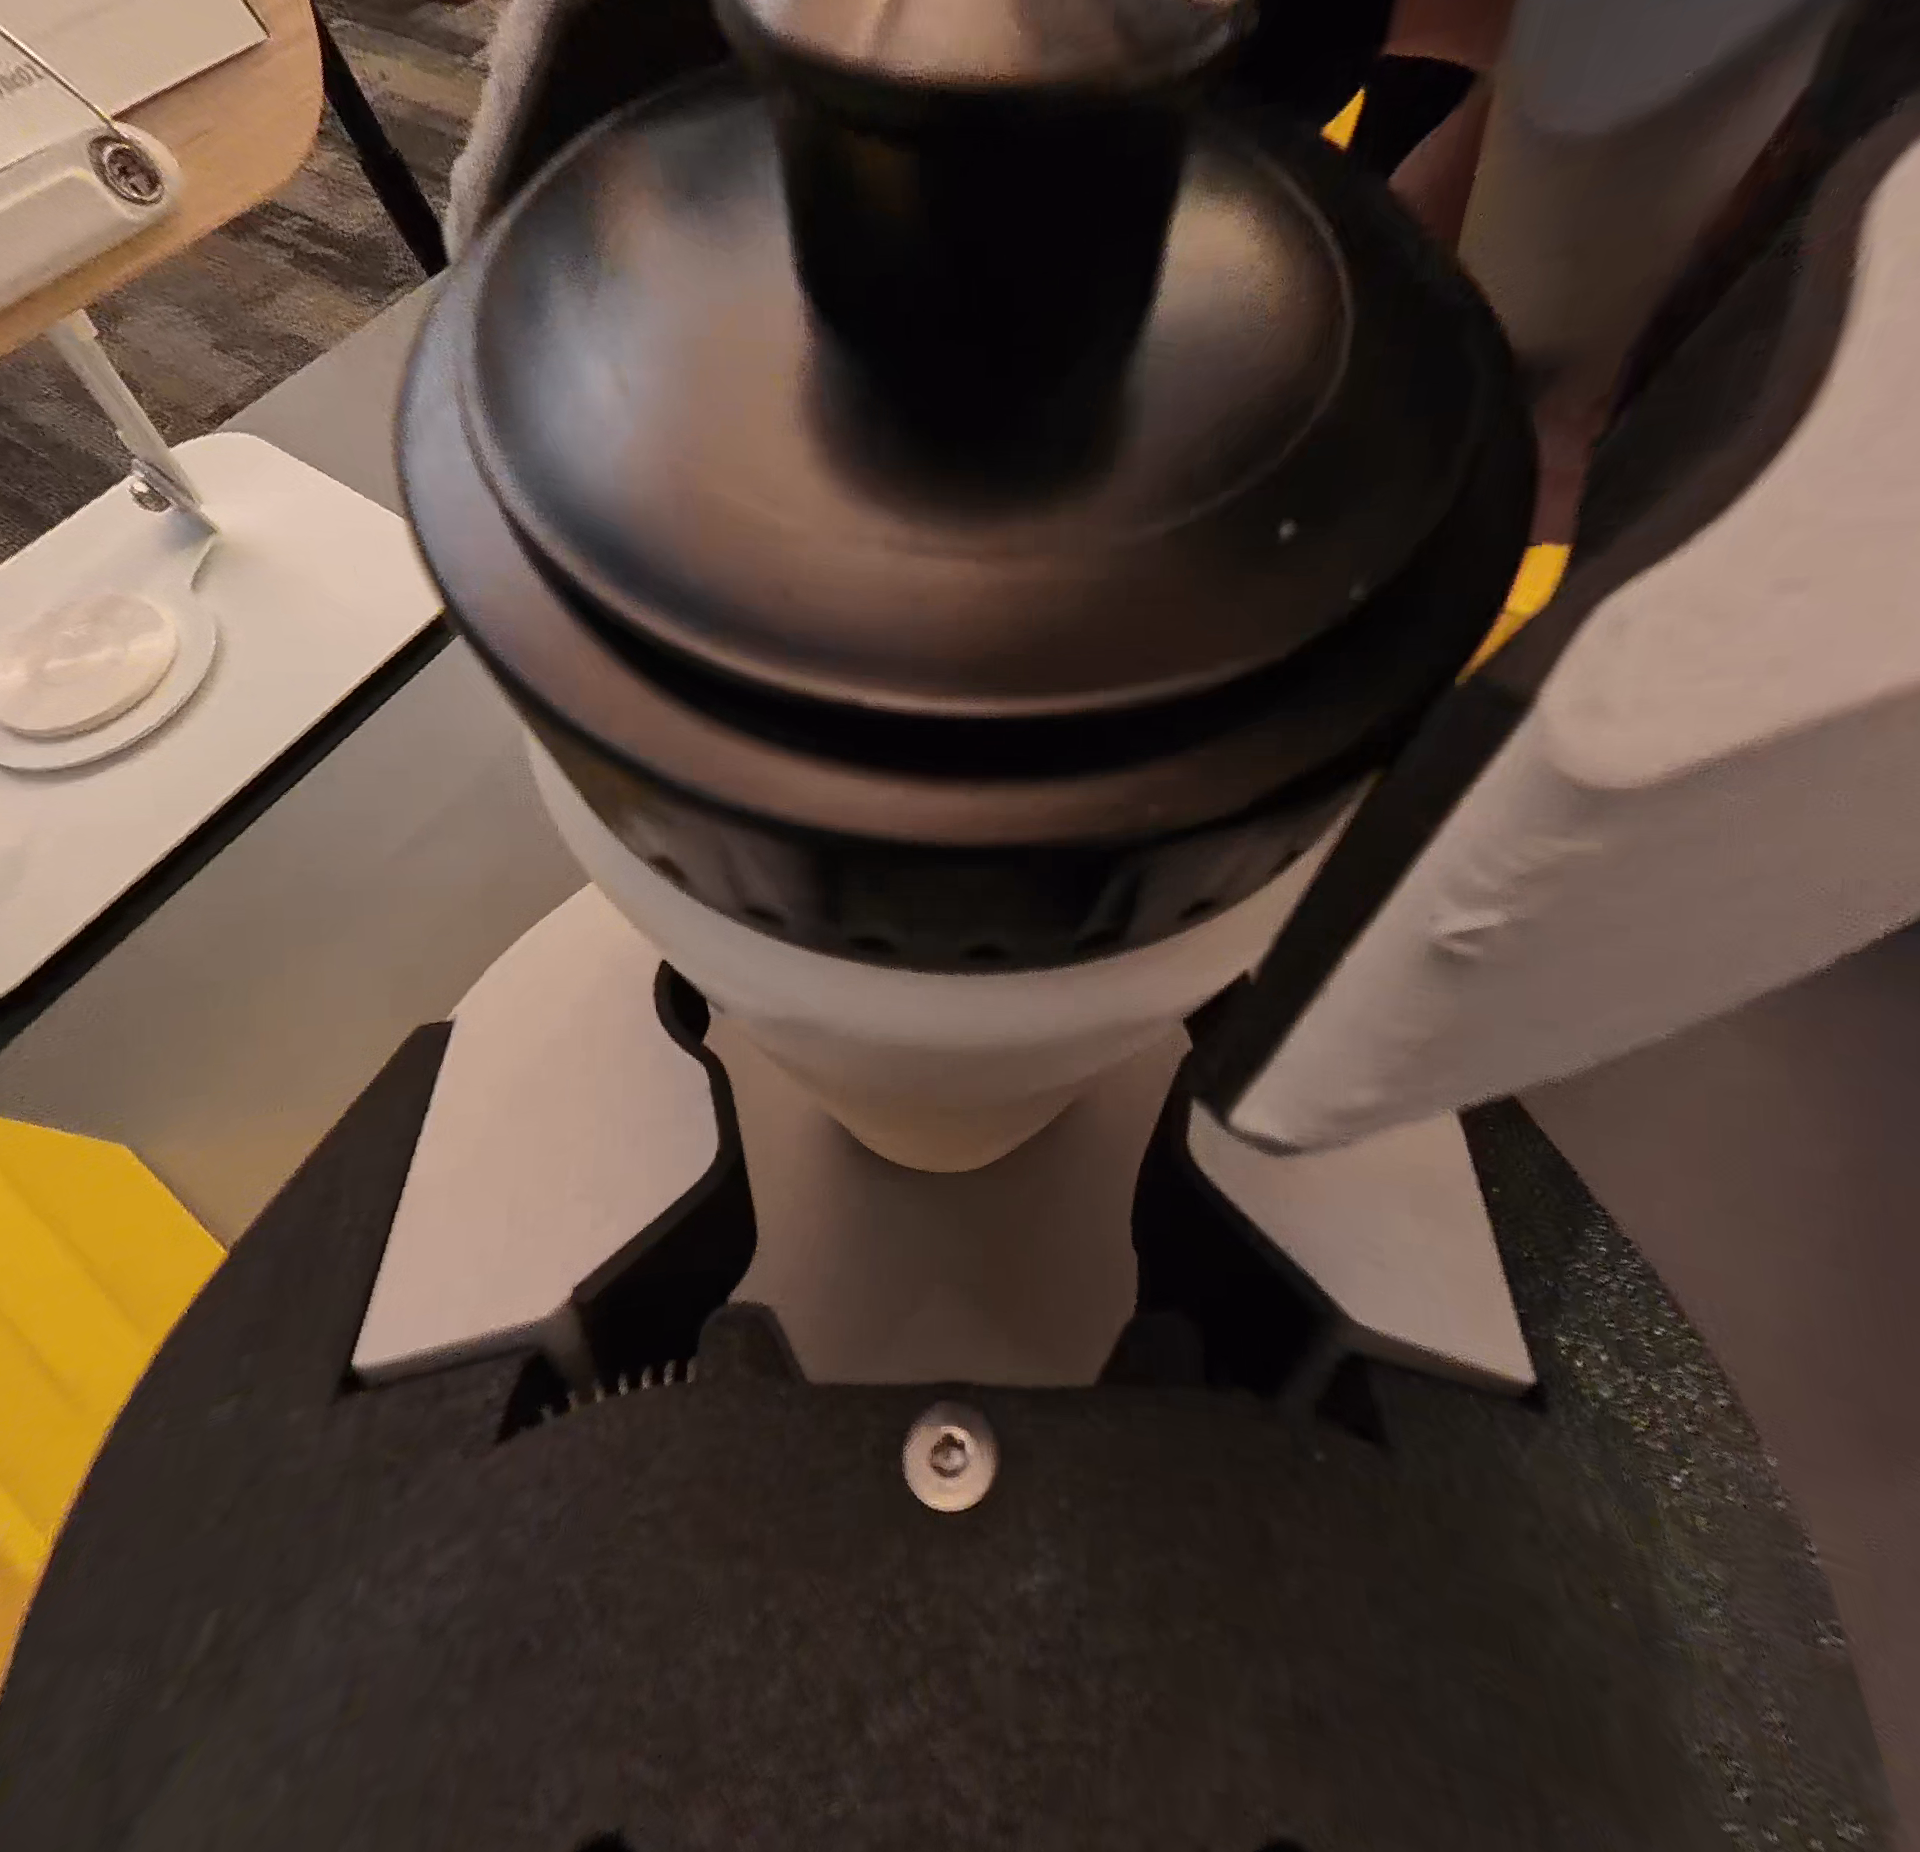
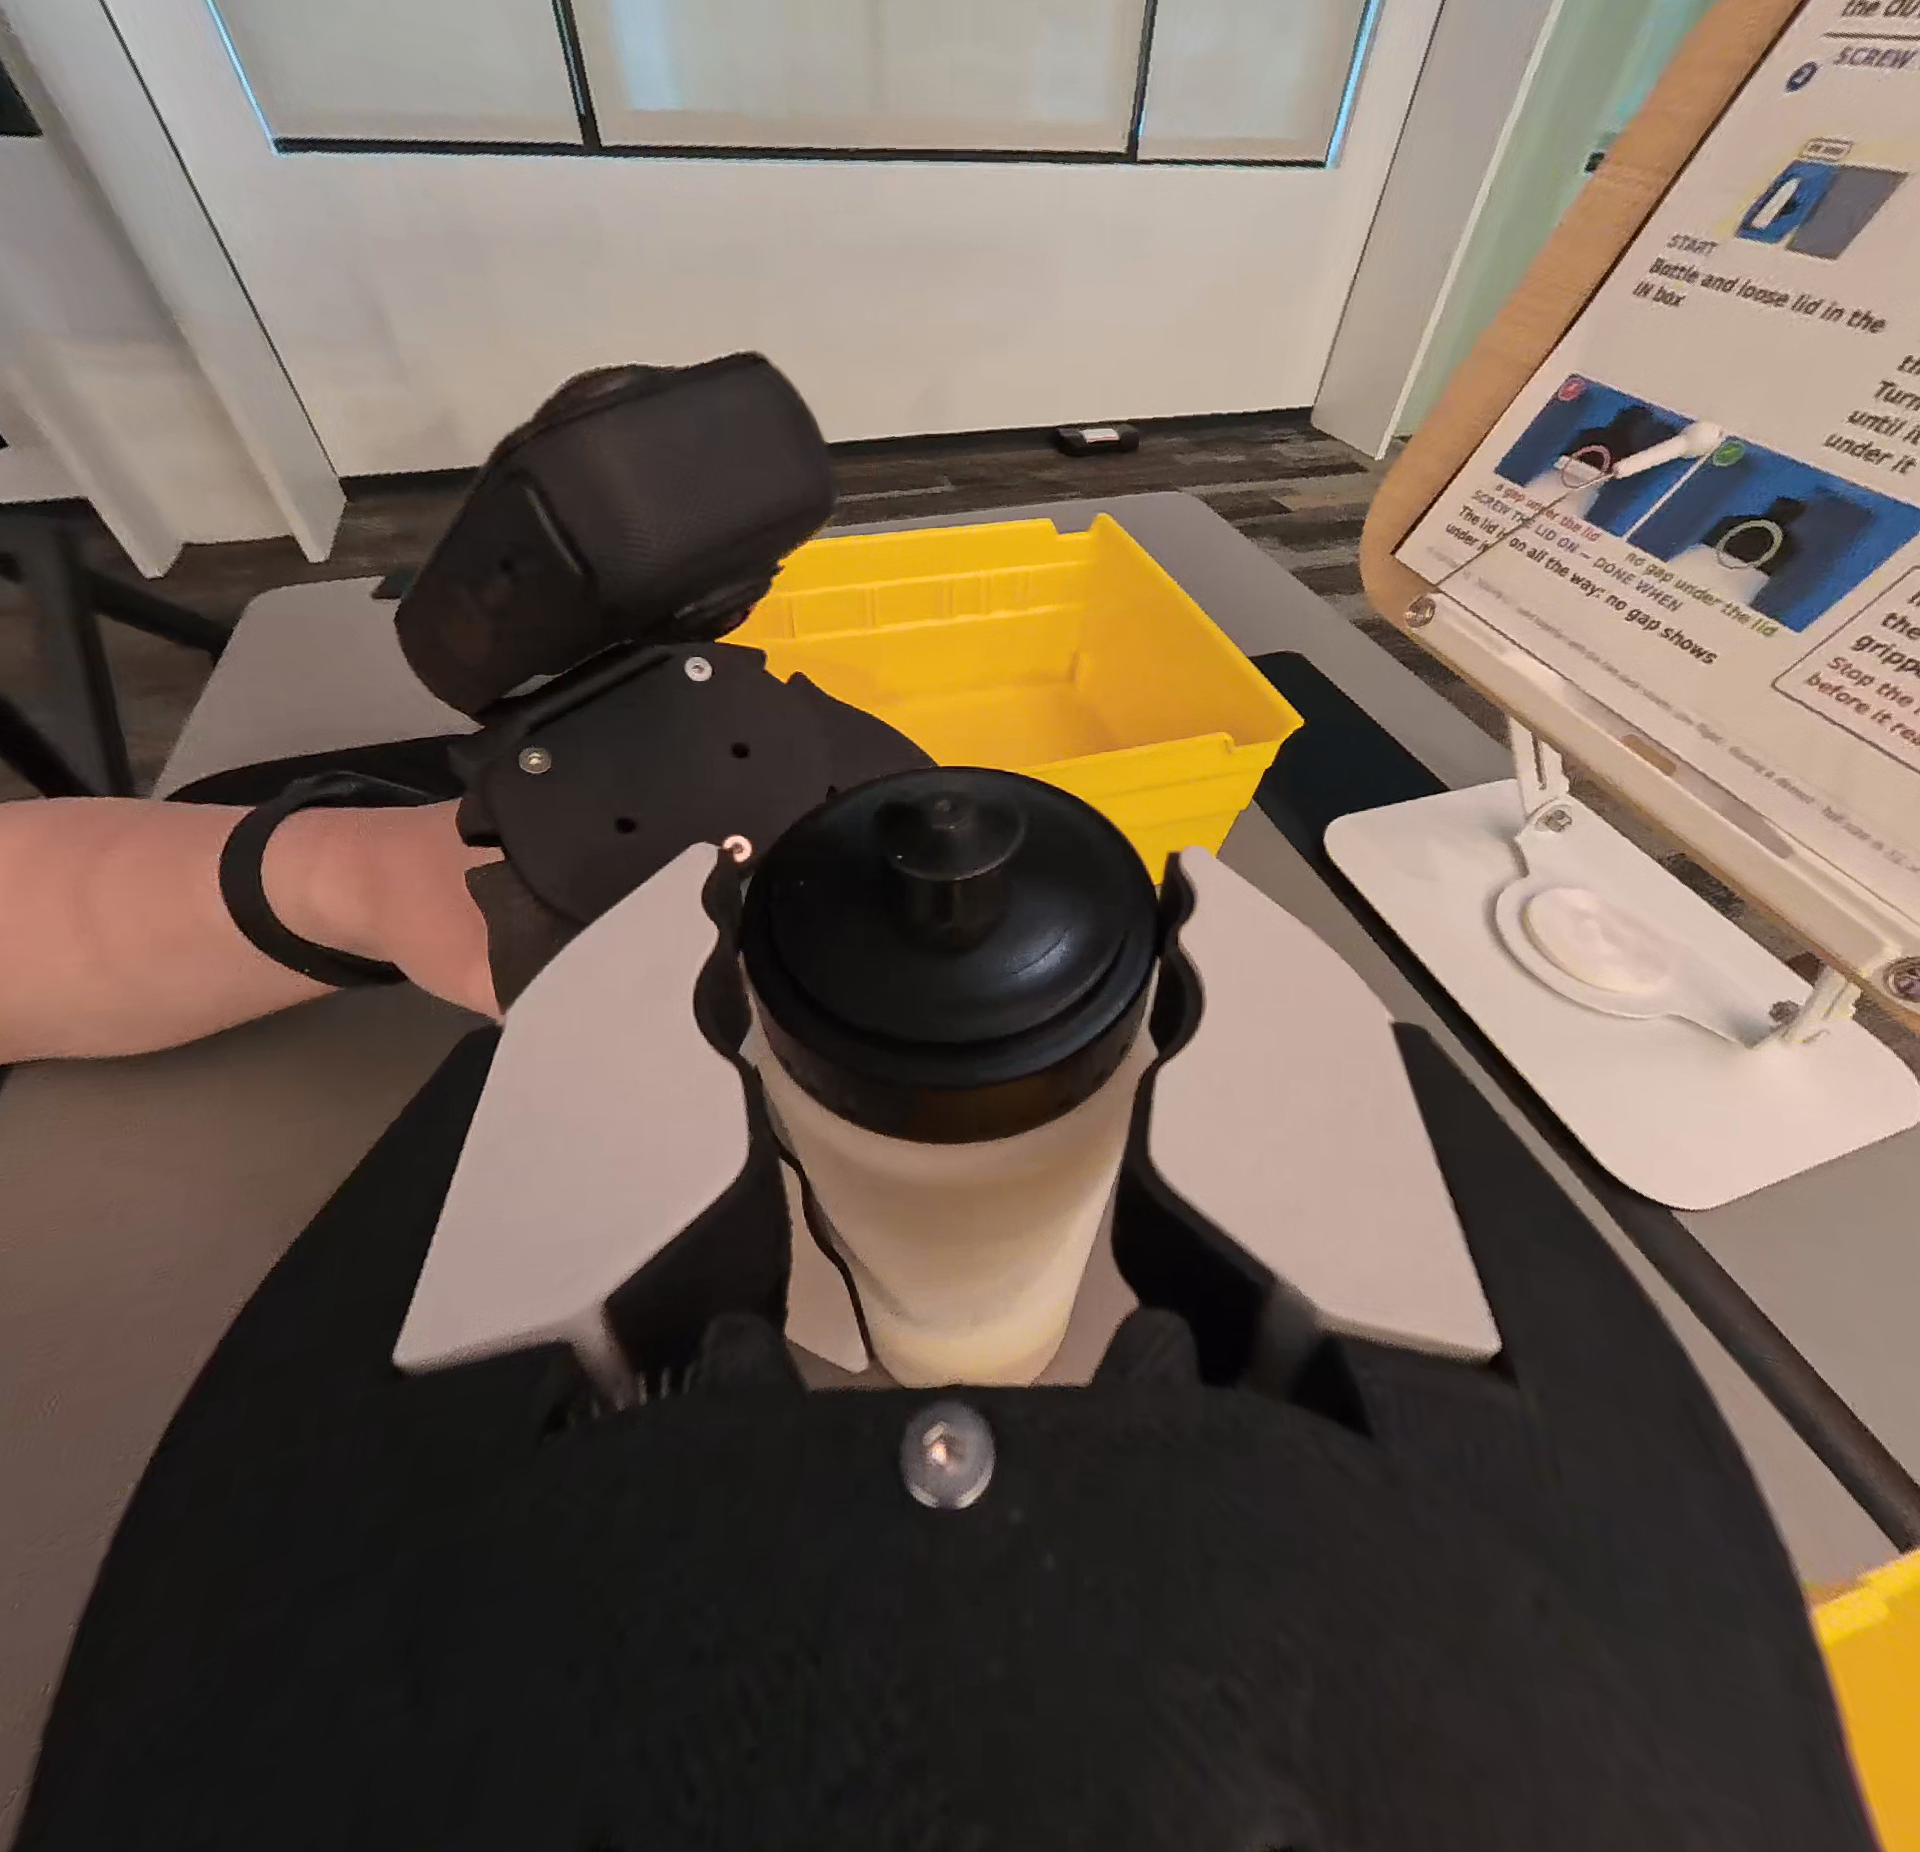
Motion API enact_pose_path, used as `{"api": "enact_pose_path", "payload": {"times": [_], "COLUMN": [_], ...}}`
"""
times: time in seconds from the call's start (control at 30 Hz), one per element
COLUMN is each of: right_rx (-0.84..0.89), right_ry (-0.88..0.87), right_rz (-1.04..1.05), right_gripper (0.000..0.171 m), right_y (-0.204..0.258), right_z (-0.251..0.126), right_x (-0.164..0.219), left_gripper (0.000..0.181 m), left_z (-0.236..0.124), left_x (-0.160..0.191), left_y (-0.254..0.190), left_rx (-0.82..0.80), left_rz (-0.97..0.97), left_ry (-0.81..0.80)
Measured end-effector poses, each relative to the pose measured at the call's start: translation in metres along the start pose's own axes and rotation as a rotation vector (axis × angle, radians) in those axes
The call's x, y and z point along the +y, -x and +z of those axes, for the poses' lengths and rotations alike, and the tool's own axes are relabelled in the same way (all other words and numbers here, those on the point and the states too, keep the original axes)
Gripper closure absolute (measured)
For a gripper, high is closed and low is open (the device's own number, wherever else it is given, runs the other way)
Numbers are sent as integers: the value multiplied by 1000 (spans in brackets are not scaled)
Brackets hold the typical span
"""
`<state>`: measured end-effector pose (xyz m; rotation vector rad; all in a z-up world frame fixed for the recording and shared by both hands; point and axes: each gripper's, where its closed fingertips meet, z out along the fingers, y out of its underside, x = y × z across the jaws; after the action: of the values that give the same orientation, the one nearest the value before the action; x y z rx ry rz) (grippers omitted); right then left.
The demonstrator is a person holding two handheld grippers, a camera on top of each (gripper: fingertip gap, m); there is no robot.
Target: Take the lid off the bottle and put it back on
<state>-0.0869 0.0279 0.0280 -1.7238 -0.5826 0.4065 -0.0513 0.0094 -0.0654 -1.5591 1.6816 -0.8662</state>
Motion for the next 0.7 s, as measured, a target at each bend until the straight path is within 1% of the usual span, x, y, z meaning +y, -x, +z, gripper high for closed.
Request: {"api": "enact_pose_path", "payload": {"times": [0.1, 0.27, 0.37, 0.43, 0.6, 0.63, 0.7], "right_rx": [68, 269, 344, 302, 41, 22, 6], "right_ry": [-1, -41, -47, -28, 3, -6, -12], "right_rz": [39, 141, 141, 122, 83, 76, 68], "right_gripper": [94, 94, 94, 94, 92, 96, 97], "right_y": [-4, -16, -18, -17, -6, -6, -6], "right_z": [3, 7, 6, 7, 1, -1, -2], "right_x": [0, 0, -1, -1, -1, -1, -1], "left_gripper": [91, 91, 90, 90, 90, 90, 90], "left_z": [0, 1, 1, 1, 1, 1, 1], "left_x": [0, 0, -1, 0, 0, 0, 1], "left_y": [4, 12, 13, 12, 6, 5, 4], "left_rx": [-25, -131, -140, -123, -36, -31, -30], "left_rz": [-37, -123, -123, -121, -84, -79, -80], "left_ry": [-5, -20, -22, -18, -6, -4, -1]}}
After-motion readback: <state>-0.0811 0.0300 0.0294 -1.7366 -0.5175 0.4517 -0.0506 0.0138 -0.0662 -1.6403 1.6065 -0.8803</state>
